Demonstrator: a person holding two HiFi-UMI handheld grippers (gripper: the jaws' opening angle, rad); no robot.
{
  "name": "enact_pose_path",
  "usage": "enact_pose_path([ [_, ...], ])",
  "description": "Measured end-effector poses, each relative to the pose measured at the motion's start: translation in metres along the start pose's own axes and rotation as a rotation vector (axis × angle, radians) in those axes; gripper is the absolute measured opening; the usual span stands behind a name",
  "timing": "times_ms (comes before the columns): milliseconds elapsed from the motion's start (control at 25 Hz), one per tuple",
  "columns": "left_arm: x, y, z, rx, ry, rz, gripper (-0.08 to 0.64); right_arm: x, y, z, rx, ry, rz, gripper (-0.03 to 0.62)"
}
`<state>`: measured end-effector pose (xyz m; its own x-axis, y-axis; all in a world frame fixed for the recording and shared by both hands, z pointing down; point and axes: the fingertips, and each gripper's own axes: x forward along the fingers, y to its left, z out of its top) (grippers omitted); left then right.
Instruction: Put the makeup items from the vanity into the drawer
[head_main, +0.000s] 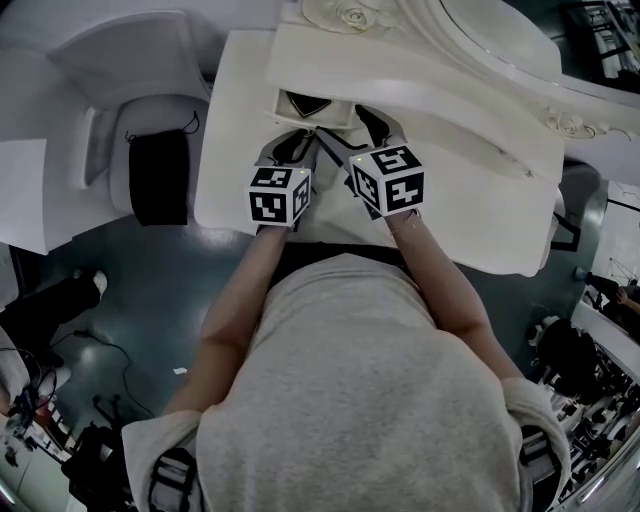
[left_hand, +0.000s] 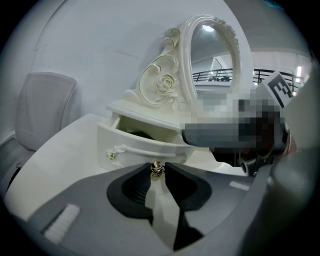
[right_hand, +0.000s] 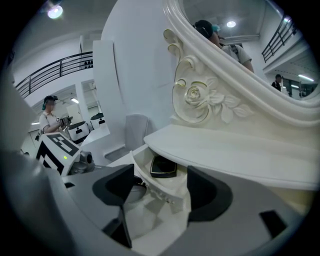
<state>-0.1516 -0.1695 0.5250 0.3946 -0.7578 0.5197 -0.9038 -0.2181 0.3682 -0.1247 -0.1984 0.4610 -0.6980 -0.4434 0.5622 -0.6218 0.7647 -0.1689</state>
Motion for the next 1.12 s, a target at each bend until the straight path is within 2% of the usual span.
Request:
enact_pose_path([
  [160,0.001,0.001,0.000,0.003,0.002,-0.004,0.098,-0.011,-0.003,-0.008,0.019,-0.003,0.003,0.337],
  [200,0.001,0.001,0.001,0.004,0.002,-0.006,0.098,-0.015,-0.006,-0.009,0.025,-0.012,-0.009,0.287],
  [240,0.002,0.001,0.001,0.007,0.003,-0.007,0.098,-0.019,-0.009,-0.010,0.029,-0.025,-0.025,0.128],
  [280,0.002,0.001,0.001,0.009,0.004,-0.008,0.098,-0.023,-0.013,-0.010,0.034,-0.038,-0.039,0.058],
  [400,0.003,0.002,0.001,0.009,0.008,-0.009,0.098,-0.033,-0.018,-0.012,0.054,-0.063,-0.042,0.057],
  [480,0.005,0.003,0.002,0.006,0.008,-0.010,0.098,-0.039,-0.020,-0.011,0.059,-0.081,-0.043,0.029],
  [680,0.008,0.004,0.005,0.006,0.011,-0.014,0.098,-0.054,-0.023,-0.013,0.029,-0.119,-0.068,0.008],
  [1120,0.023,0.011,0.022,0.068,-0.005,0.000,0.097,-0.081,-0.041,-0.039,0.142,-0.136,-0.150,0.008],
])
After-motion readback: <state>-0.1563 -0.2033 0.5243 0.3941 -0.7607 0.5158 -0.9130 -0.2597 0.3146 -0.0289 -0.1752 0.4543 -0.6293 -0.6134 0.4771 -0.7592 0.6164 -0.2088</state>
